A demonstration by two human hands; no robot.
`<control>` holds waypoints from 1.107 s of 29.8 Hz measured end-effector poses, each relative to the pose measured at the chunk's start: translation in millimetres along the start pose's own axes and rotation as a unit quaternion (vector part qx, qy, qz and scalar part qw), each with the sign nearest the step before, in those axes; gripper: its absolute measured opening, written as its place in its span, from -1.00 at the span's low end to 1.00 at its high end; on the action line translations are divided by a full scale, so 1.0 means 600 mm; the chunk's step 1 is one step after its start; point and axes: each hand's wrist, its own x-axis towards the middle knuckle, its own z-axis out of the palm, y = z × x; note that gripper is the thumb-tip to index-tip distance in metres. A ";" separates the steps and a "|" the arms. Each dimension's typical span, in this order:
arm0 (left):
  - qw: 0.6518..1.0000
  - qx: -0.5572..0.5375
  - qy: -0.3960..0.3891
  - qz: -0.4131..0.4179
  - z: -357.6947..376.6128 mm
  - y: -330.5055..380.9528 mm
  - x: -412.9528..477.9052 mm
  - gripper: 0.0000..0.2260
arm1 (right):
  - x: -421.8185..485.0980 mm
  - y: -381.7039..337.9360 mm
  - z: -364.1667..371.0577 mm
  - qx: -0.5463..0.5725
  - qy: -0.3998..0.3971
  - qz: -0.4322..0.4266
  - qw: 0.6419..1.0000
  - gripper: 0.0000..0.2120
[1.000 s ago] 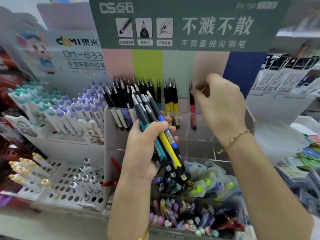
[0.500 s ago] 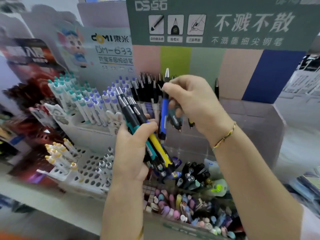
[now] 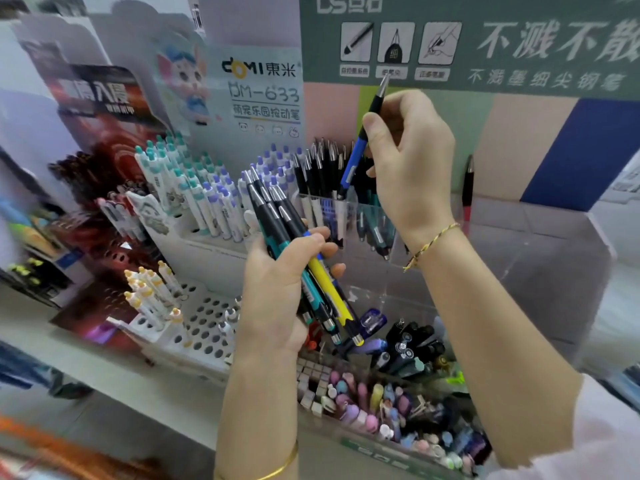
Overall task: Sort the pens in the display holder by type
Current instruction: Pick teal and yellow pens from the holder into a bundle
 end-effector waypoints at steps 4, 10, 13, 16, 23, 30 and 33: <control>1.000 -0.001 -0.001 -0.005 0.006 -0.002 0.001 -0.71 | -0.002 -0.004 0.009 -0.013 -0.011 -0.014 1.000 -0.90; 1.000 -0.013 -0.018 -0.017 0.004 -0.005 0.003 -0.70 | -0.008 -0.002 0.018 -0.115 -0.099 -0.022 0.988 -0.83; 0.999 -0.020 -0.018 -0.022 0.002 -0.007 0.004 -0.70 | 0.006 -0.012 0.017 -0.189 -0.138 -0.017 0.972 -0.81; 0.999 -0.035 -0.016 -0.038 0.001 -0.009 0.005 -0.67 | 0.026 -0.023 0.019 -0.239 -0.178 0.003 0.955 -0.82; 0.999 -0.039 -0.004 -0.027 0.002 -0.006 0.005 -0.73 | 0.042 -0.023 0.023 -0.289 -0.218 0.021 0.932 -0.77; 0.999 -0.033 0.011 -0.019 0.008 -0.003 0.006 -0.87 | 0.038 -0.027 0.033 -0.288 -0.233 0.009 0.929 -0.71; 0.999 -0.031 0.006 -0.018 0.011 -0.001 0.006 -0.89 | 0.036 -0.024 0.029 -0.297 -0.224 -0.001 0.928 -0.74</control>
